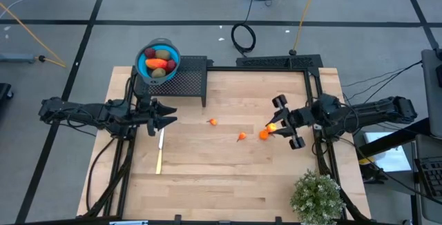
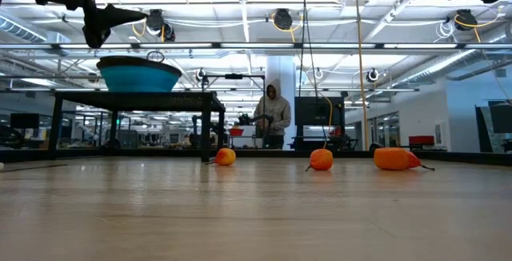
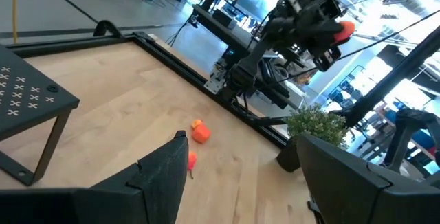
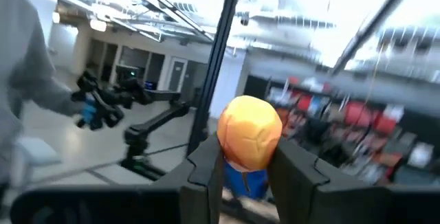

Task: Pick & Place Fruit
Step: Put the pear into the blue strainer bowl on the shelf

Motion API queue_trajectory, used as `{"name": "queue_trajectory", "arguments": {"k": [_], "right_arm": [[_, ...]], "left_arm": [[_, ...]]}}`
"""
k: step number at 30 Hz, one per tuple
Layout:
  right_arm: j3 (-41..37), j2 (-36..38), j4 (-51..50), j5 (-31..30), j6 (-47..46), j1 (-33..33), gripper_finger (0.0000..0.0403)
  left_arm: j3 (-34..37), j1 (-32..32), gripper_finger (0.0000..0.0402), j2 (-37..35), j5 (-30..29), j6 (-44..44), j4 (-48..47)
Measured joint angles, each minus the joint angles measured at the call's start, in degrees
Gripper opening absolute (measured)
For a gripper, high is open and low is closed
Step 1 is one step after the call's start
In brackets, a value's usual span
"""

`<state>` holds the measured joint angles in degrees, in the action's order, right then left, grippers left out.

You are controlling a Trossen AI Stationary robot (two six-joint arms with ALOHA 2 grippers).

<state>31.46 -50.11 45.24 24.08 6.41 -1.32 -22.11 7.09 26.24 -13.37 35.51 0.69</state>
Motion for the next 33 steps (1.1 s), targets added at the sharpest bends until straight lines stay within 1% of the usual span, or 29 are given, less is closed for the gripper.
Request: {"name": "queue_trajectory", "arguments": {"k": [5, 10, 14, 17, 24, 25, 27, 33], "right_arm": [[0.0, 0.0, 3.82, 0.04, 11.07, 0.0, 0.0087], [0.0, 0.0, 6.65, 0.38, 17.33, -0.04, 0.0087], [0.03, 0.02, 7.32, 3.25, 22.8, -0.04, 0.0087], [0.03, 0.0, 7.29, 3.18, 24.43, -0.07, 0.0087], [0.04, 0.0, 7.28, 3.06, 24.33, -0.07, 0.0087], [0.04, 0.0, 7.27, 3.04, 23.16, -0.07, 0.0087], [0.04, 0.0, 7.27, 2.33, 16.74, -0.05, 0.0087], [0.04, 0.02, 5.93, -8.04, -12.66, 0.02, 0.0087]], "left_arm": [[0.0, 0.0, 0.0273, 0.0, 0.0, 0.0, -0.02], [0.0, 0.0, 0.0273, 0.0, -0.02, -0.01, -0.02], [0.0, 0.0, 0.0273, 0.0, -0.02, -0.02, -0.02], [0.0, 0.0, 0.0273, 0.0, -0.02, -0.02, -0.02], [0.0, 0.02, 0.0273, 0.0, -0.02, -0.03, -0.04], [0.0, 0.01, 0.0273, 0.0, -0.02, -0.02, -0.04], [0.0, 0.01, 0.0273, 0.0, -0.04, 0.55, -0.04], [0.0, 0.0, 0.0273, 0.01, -0.2, 2.3, -0.04]]}}
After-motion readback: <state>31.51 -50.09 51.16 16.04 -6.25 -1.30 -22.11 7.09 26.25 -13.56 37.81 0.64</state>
